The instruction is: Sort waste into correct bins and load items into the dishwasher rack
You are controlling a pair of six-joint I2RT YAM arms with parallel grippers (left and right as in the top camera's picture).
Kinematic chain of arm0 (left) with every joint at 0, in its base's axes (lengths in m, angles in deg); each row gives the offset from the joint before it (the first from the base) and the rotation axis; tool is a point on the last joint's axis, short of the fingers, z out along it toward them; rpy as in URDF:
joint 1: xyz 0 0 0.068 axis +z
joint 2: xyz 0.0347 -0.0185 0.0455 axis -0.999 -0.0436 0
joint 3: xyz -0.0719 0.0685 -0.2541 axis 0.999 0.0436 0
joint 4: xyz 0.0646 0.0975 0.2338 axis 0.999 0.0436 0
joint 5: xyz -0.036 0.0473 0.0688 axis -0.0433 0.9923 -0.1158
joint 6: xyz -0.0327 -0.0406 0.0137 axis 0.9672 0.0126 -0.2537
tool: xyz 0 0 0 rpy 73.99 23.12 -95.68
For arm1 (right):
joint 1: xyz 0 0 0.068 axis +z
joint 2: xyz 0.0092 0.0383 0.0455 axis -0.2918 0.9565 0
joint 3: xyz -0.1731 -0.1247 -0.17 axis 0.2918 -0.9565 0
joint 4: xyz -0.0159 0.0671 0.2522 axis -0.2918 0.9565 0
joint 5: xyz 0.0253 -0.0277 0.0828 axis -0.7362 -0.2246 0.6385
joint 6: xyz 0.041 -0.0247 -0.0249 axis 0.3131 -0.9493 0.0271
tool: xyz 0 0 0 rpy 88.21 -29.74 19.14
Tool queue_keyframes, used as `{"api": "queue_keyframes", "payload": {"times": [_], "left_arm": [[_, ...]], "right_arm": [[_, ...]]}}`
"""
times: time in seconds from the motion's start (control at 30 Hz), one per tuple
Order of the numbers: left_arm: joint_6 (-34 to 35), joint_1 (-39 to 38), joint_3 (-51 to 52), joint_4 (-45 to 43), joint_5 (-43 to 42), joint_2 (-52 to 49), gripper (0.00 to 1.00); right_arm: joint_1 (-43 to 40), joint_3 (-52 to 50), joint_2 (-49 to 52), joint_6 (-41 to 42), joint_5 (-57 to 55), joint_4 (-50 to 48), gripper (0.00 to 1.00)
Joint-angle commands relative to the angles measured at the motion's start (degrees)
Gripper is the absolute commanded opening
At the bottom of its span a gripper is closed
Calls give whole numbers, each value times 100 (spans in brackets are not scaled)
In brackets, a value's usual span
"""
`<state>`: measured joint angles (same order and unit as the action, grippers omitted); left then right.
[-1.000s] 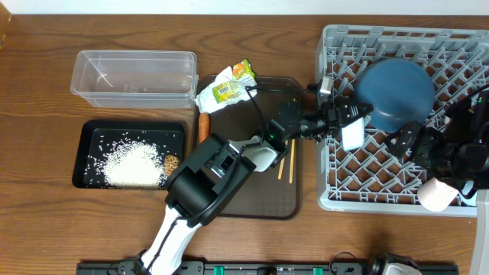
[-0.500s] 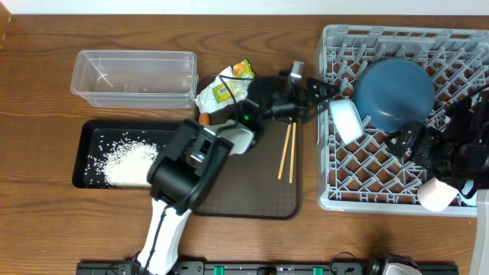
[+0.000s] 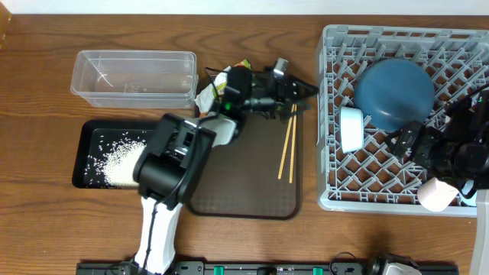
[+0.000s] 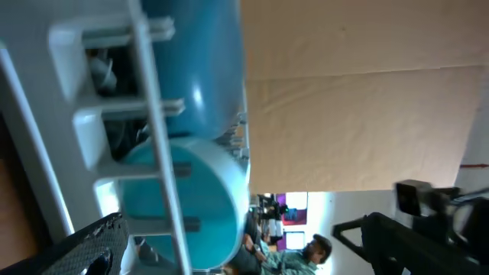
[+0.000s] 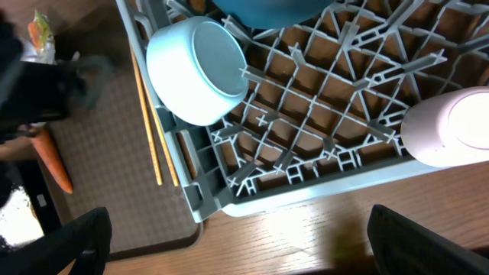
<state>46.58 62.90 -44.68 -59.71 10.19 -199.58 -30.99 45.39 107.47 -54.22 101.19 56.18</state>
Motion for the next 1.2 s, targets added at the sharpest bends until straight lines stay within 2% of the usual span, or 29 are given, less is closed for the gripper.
{"api": "queue_keyframes", "payload": {"times": [0.0, 0.1, 0.17, 0.2, 0.3, 0.37, 0.5, 0.6, 0.8, 0.9, 1.03, 1.17], "left_arm": [[-431, 278, 11, 103, -247, 752, 98], [-1248, 483, 11, 1198, -153, 1377, 98], [-2092, 621, 11, 2485, 90, 1869, 98], [-2695, 704, 11, 3440, 378, 2194, 98], [-4240, 920, -33, 6319, 1880, 3169, 98], [-4953, 1043, -90, 7853, 3023, 3810, 98], [-5908, 1248, -98, 9831, 4920, 4896, 98], [-6535, 1276, -96, 10555, 5539, 5462, 98], [-6968, 1274, -85, 11167, 5543, 5877, 100], [-7169, 1274, 4, 11149, 5547, 5753, 81], [-7243, 1224, 160, 11031, 5543, 5250, 72], [-7248, 999, 284, 10509, 5549, 4492, 67]], "right_arm": [[-44, 90, -31, -118, -33, -20, 99], [-42, 90, -31, -118, -33, -20, 99], [-42, 90, -31, -118, -33, -17, 99], [-42, 90, -31, -120, -33, -17, 99], [-31, 90, -31, -337, 190, -20, 99], [7, 90, -31, -629, 509, -24, 99], [201, 90, -28, -721, 796, -120, 99], [428, 90, -28, -717, 977, -339, 99], [1086, 90, -28, -719, 1143, -868, 99], [1392, 87, -7, -717, 1141, -1054, 99], [1665, 87, 39, -713, 1104, -1169, 99], [1709, 76, 103, -715, 1058, -1167, 99]]}}
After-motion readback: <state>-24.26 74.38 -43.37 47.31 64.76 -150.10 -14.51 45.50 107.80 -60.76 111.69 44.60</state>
